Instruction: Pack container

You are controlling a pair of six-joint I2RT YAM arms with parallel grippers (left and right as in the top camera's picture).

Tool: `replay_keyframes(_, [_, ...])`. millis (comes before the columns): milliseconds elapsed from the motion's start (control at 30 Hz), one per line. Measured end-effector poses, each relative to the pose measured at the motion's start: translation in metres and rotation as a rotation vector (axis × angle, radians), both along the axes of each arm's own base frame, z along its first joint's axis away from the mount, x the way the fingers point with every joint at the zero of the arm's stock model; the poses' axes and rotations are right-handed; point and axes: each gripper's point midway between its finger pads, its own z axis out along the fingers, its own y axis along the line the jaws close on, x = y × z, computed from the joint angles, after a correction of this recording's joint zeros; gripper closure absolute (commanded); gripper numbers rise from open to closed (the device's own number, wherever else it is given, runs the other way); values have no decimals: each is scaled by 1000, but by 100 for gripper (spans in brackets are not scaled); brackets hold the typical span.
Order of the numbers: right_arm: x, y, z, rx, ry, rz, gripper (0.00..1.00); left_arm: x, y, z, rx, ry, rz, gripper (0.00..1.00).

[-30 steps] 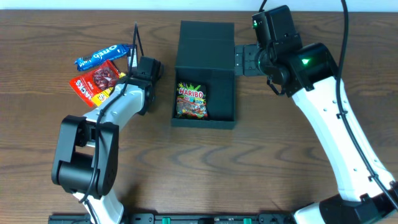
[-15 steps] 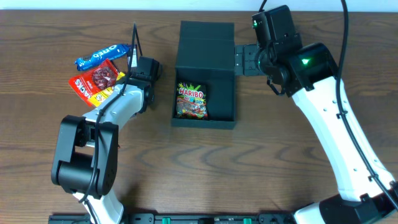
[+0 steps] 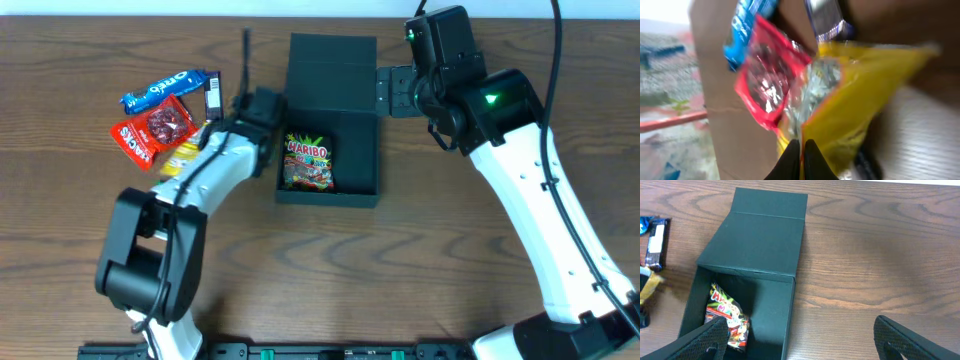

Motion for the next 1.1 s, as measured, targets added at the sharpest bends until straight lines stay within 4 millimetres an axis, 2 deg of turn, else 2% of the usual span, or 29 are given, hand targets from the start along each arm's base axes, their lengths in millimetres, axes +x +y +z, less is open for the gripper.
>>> replay_keyframes(167, [-1, -12, 12, 11, -27, -24, 8, 8, -41, 37, -63, -106, 17, 94])
replay_keyframes(300, [-12, -41, 47, 39, -113, -78, 7, 5, -69, 55, -163, -151, 46, 94])
replay_keyframes(467, [-48, -81, 107, 83, -268, -150, 7, 6, -111, 71, -330, -227, 70, 94])
replay_keyframes(533, [-64, -92, 122, 92, -304, -169, 7, 4, -127, 74, -384, -239, 68, 94])
replay_keyframes(633, [-84, -105, 132, 94, -324, -194, 7, -5, -145, 72, -440, -229, 65, 94])
replay_keyframes(700, [-95, -111, 132, 89, -316, -207, 6, -13, -148, 68, -455, -210, 89, 94])
replay_keyframes(733, [-98, -113, 132, 86, -310, -212, 6, -16, -146, 66, -456, -201, 104, 84])
replay_keyframes(767, [-102, -115, 130, 84, -302, -214, 7, -19, -144, 64, -463, -195, 128, 62])
replay_keyframes(800, [-105, -116, 128, 80, -291, -216, 6, -20, -140, 63, -468, -189, 151, 52])
replay_keyframes(1100, [-110, -117, 124, 74, -271, -217, 5, -18, -102, 46, -598, -110, 366, 44])
